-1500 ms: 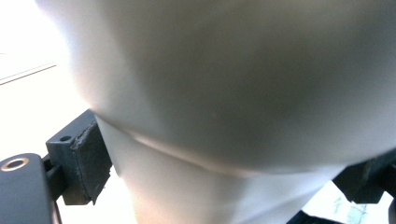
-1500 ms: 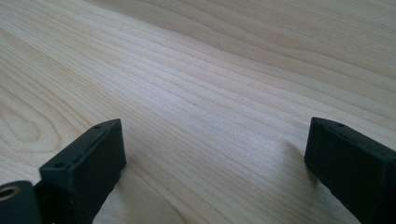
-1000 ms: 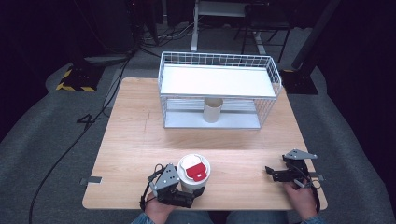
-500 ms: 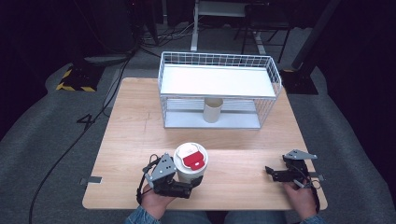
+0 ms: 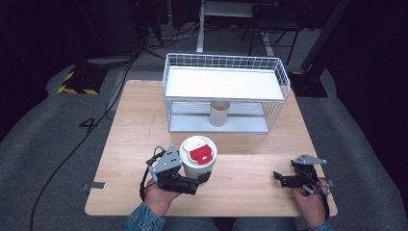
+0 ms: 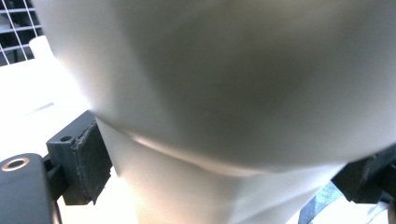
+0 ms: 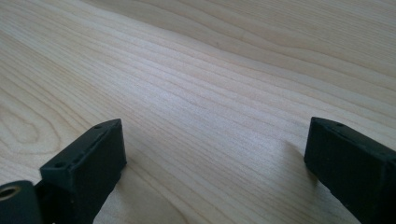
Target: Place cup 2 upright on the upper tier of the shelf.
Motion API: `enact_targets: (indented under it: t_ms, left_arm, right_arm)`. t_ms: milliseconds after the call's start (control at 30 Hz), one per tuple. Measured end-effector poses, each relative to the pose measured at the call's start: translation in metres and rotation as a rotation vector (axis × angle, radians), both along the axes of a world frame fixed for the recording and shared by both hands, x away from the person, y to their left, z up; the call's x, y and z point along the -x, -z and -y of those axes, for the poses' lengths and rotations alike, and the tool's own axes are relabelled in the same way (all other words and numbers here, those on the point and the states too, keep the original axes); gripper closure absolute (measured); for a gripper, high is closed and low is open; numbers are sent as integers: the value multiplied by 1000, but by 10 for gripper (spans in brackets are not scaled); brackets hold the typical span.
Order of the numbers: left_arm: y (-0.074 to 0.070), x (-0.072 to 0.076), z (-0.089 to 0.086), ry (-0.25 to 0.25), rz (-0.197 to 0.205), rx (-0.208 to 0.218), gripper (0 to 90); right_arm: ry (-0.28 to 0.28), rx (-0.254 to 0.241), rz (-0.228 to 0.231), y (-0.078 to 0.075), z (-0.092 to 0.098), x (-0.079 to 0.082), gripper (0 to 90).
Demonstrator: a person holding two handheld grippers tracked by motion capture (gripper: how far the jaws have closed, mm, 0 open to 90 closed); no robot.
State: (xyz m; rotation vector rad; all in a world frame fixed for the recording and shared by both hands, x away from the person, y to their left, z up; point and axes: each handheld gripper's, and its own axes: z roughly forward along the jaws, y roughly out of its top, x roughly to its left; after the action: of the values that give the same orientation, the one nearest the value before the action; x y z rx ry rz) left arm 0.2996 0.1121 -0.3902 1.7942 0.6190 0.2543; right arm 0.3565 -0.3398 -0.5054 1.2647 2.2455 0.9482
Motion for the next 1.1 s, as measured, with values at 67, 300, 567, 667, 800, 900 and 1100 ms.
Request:
enact_targets:
  t_ms: [67,300,567,667,800,900,1100]
  left_arm:
    - [-5,-4,0,4,3,-2,96]
    - [-24,-19,-2,34,-7,36,96]
    - [-48,-36,0,35,30,4,97]
    - [-55,-42,0,32,41,8,96]
    - [-64,-52,2,30,46,30,97]
    - [-73,-59,4,33,57,31,97]
    - [-90,-75,12,37,79,24,97]
  right_arm:
    - [0,0,0,0,0,0,55]
    - [0,0,-1,0,0,0,54]
    - [0,0,-1,0,0,0,53]
    - [2,1,-3,0,0,-1,44]
    - [2,1,-3,0,0,-1,42]
    - [3,1,-4,0,0,-1,42]
    - [3,1,-4,0,0,-1,42]
